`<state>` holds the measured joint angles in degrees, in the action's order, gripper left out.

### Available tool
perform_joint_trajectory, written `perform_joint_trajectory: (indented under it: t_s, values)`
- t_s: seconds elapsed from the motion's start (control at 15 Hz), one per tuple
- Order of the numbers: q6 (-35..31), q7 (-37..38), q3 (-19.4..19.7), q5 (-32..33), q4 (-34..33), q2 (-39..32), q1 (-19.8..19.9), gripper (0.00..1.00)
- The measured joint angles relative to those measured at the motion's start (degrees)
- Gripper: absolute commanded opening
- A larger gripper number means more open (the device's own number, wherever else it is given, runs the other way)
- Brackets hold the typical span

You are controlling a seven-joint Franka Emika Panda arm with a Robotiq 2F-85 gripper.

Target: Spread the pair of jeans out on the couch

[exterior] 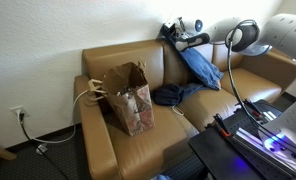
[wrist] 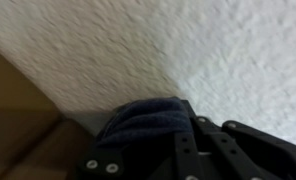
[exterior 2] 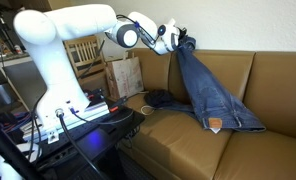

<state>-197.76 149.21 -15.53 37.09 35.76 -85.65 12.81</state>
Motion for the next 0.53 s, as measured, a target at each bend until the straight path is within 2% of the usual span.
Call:
perform_joint_trajectory:
  t_s: [0.2,0.4,0.53]
  values:
    - [0.0,0.0,-13.7,12.2,6.7,0.1,3.0,0.01]
    - [0.1,0.1,-26.3,26.3,15.7,-0.5,10.5,0.01]
    - [0.4,0.1,-31.4,32.6,22.5,-0.6,16.0,0.01]
